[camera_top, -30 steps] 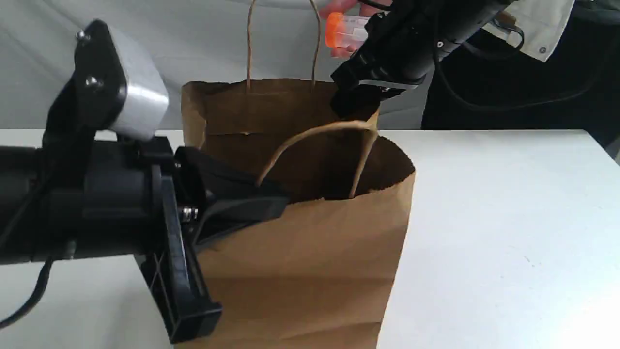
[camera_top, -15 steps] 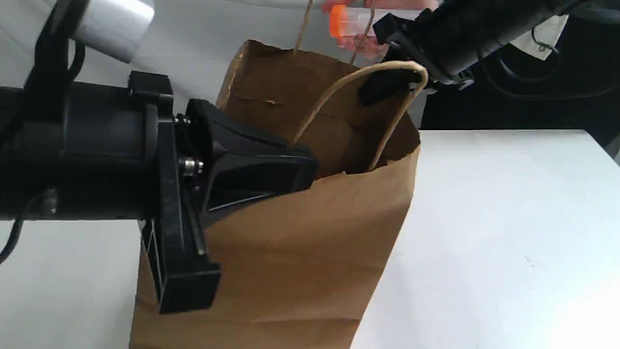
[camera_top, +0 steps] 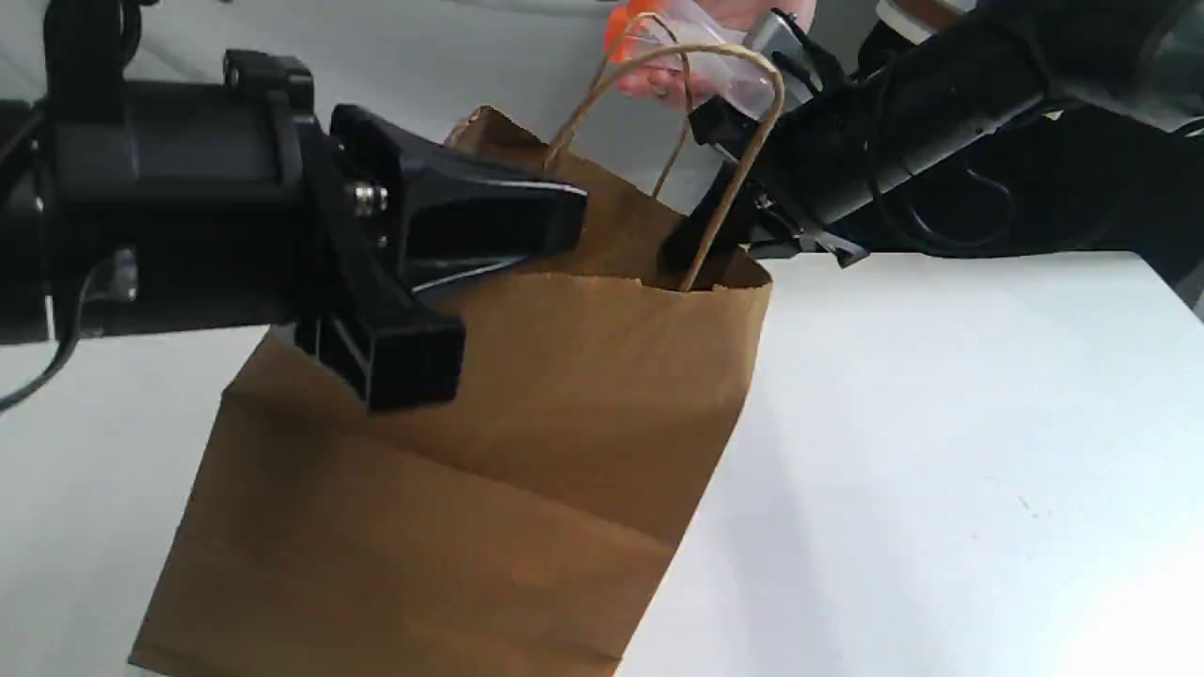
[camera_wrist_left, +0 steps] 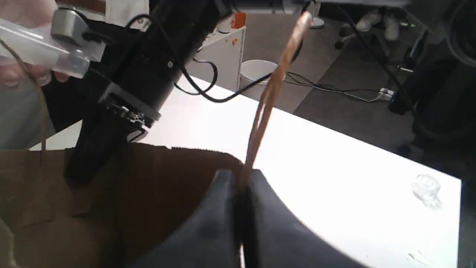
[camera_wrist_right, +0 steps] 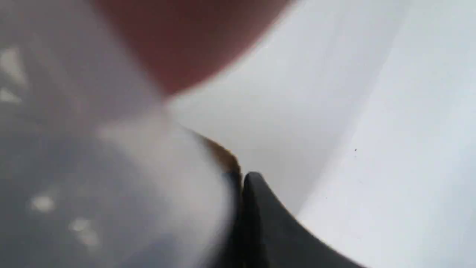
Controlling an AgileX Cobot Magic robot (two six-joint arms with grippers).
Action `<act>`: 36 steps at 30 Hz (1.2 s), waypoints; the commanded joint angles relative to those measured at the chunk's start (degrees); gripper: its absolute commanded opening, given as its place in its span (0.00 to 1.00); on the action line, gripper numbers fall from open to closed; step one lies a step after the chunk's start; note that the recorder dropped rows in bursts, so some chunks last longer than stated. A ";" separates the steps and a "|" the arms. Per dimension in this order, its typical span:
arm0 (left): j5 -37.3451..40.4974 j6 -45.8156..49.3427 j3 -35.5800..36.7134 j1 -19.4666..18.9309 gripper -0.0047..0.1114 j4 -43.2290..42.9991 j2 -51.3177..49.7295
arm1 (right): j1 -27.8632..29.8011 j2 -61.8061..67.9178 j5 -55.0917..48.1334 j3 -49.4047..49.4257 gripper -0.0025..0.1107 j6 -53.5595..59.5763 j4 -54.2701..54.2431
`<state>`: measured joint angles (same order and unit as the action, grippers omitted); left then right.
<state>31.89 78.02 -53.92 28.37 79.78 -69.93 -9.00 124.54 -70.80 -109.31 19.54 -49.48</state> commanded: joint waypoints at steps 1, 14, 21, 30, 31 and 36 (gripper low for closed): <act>6.92 -3.40 -3.98 -5.57 0.04 1.67 -3.98 | 0.31 1.04 0.84 -0.13 0.02 -0.08 -0.79; 14.63 -3.52 -9.04 -12.47 0.04 5.13 -8.88 | 0.42 2.96 0.84 -0.13 0.02 1.76 -1.44; 15.07 -3.52 -9.04 -12.47 0.04 4.87 -9.85 | 0.47 2.96 0.84 -0.13 0.02 1.90 -0.42; 15.05 -3.17 -9.04 -12.47 0.04 4.87 -10.07 | 0.47 2.96 0.84 -0.13 0.02 2.26 -0.42; 15.05 -3.02 -9.04 -12.47 0.04 4.87 -10.07 | 0.47 2.96 0.84 -0.13 0.02 2.39 -0.42; 15.05 -3.02 -9.04 -12.47 0.04 4.87 -10.07 | 0.47 2.96 0.84 -0.13 0.02 2.74 -0.42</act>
<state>46.36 74.96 -62.75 16.04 84.18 -79.91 -9.00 127.57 -70.58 -109.31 21.65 -50.29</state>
